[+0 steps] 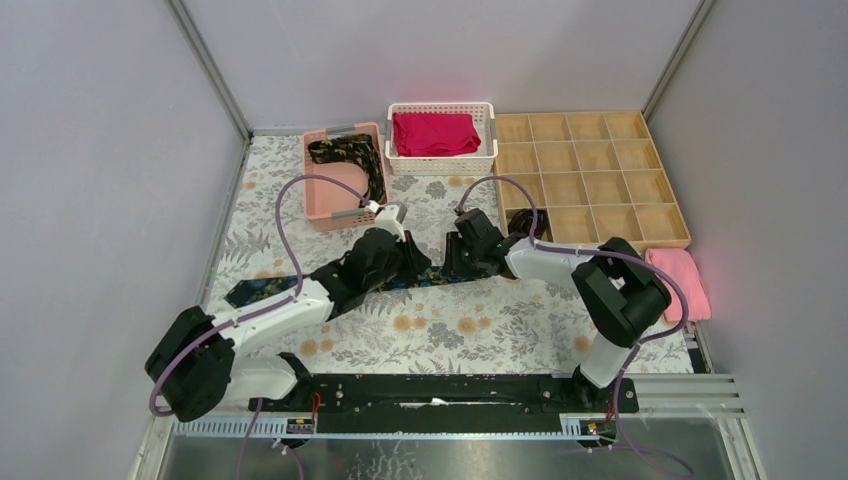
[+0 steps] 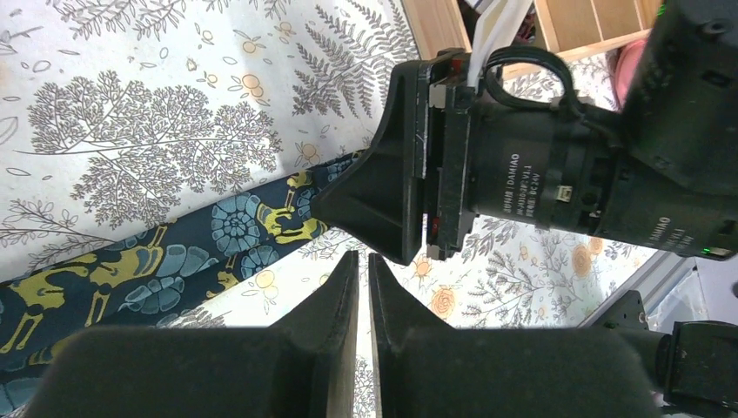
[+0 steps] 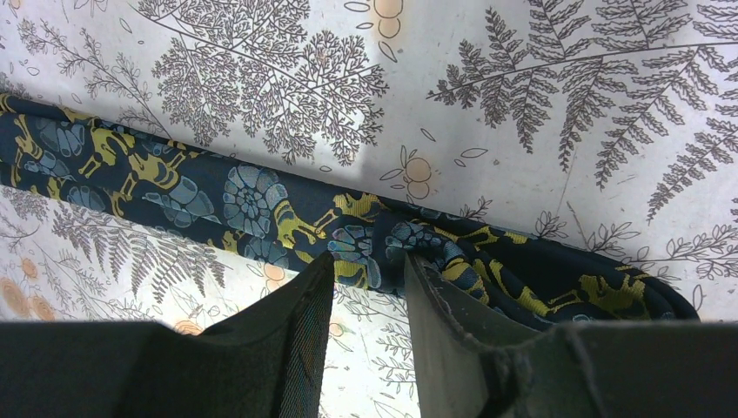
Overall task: Roll the ties
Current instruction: Roll the tie at the center of the board.
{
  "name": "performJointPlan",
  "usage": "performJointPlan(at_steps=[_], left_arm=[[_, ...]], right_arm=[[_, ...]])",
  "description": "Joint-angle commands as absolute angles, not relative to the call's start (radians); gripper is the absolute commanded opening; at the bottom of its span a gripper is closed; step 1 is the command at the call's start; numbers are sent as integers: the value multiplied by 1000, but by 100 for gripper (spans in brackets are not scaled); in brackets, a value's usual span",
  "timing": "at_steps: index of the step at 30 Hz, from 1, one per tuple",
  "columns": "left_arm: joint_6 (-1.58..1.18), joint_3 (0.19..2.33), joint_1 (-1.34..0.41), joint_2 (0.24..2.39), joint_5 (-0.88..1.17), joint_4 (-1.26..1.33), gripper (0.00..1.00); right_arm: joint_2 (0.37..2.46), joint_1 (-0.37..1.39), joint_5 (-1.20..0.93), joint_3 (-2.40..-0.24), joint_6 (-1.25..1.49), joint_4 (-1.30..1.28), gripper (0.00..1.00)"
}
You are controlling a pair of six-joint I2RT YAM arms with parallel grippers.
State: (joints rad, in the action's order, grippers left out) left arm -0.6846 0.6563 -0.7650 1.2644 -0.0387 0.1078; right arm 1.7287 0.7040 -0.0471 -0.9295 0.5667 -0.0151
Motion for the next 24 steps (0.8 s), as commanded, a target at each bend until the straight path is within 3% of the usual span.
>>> performJointPlan(at_steps=[1,15,24], left_arm=[[-658,639,-757,1201,-82,84,14],[-668,632,-752,1223,-26,146,15],[-669,758,-770,1462,206,287,14]], right_arm=[[1714,704,-42,-956,560,-38,43],[1457,704,149,-1041,516,-228,59],[1277,688,280,-820,581,-220,65]])
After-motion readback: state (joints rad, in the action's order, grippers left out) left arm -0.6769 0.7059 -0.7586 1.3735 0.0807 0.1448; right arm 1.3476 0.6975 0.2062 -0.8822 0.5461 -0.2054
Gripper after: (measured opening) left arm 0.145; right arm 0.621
